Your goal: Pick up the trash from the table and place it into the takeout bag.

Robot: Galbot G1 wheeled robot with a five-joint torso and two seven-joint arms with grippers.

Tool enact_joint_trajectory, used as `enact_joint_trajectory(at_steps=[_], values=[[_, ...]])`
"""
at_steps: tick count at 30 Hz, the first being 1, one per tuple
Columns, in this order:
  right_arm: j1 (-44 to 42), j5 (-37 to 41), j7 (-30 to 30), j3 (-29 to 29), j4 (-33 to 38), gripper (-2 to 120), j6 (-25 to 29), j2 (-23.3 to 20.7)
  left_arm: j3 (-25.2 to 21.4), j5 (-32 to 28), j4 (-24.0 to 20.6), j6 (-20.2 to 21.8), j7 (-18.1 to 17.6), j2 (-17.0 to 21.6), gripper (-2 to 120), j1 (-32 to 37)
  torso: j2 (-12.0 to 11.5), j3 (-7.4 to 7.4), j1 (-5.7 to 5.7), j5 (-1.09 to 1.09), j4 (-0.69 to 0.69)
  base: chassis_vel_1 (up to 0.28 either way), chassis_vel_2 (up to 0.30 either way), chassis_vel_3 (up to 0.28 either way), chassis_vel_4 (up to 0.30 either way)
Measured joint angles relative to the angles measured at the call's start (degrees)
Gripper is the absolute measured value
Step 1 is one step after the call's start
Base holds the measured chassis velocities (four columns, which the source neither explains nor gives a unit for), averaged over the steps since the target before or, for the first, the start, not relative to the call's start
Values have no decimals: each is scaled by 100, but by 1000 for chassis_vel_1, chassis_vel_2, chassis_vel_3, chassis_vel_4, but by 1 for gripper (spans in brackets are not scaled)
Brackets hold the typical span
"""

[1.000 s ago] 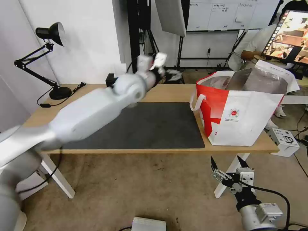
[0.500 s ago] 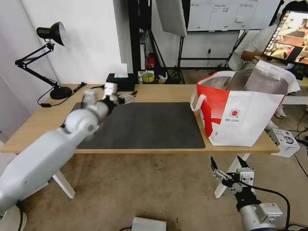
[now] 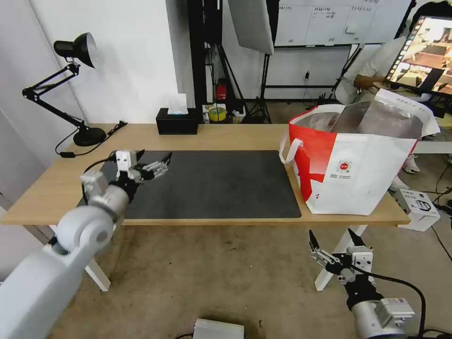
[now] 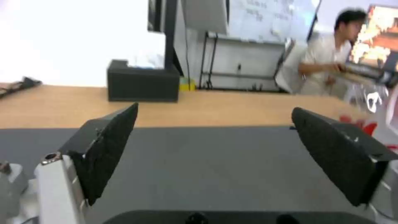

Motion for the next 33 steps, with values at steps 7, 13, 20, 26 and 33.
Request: enact_joint_trajectory(at_steps=[7,13,20,26,33], values=[[0,0,0,0,0,100,0,0,-439,872,-349,-41,324,-631,100,934,0,0,0,-2,1,0,0,0,0],[-1,0,0,0,0,100,0,0,-627,1394,-488,-146,523,-1074,100,1538,0,0,0,-2,0,0,0,0,0],[0,0,0,0,0,100,0,0,-796,2023,-553,-532,559,-1381,100,2054,0,1,0,-2,0,0,0,0,0],[0,0,0,0,0,100,0,0,-1046,2296,-886,-581,585,-1671,100,2576,0,0,0,-2,1,0,0,0,0],[0,0,0,0,0,100,0,0,-1141,2422,-1069,-624,670,-1776,100,2812,0,1,0,-2,0,0,0,0,0]])
